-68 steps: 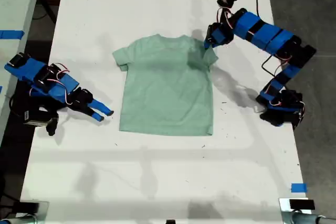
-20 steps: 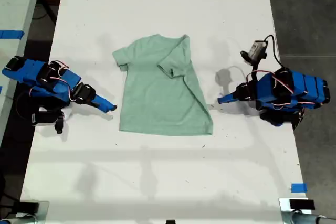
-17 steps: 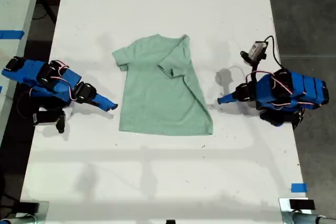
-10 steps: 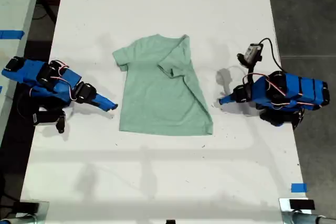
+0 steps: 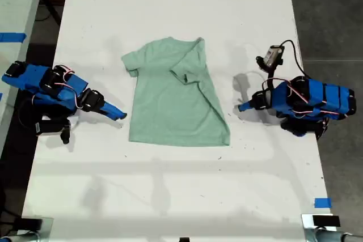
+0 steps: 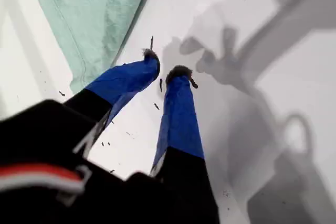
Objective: Fold t shirt
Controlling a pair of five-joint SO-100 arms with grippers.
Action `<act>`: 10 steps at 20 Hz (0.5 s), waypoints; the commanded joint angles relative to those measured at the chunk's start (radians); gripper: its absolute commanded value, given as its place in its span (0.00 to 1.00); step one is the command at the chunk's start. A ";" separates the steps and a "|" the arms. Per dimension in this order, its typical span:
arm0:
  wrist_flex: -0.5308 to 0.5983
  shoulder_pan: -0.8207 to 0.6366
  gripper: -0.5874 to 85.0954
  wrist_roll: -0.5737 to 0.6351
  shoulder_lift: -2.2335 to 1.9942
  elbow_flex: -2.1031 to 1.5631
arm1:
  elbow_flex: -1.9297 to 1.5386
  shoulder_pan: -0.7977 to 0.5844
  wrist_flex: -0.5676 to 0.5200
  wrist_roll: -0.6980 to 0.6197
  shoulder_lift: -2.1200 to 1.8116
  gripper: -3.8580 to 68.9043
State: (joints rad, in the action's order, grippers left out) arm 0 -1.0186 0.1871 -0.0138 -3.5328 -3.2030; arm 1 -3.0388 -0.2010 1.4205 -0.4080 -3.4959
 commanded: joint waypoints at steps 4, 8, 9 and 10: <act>0.005 -0.008 0.27 0.003 -0.005 -0.020 | -0.043 0.002 -0.026 -0.018 -0.005 0.13; 0.005 -0.008 0.27 0.003 -0.005 -0.020 | -0.043 0.008 -0.026 -0.021 -0.005 0.12; 0.005 -0.008 0.27 0.003 -0.005 -0.020 | -0.043 0.009 -0.026 -0.021 -0.005 0.12; 0.005 -0.008 0.27 0.003 -0.005 -0.020 | -0.043 0.011 -0.026 -0.021 -0.005 0.12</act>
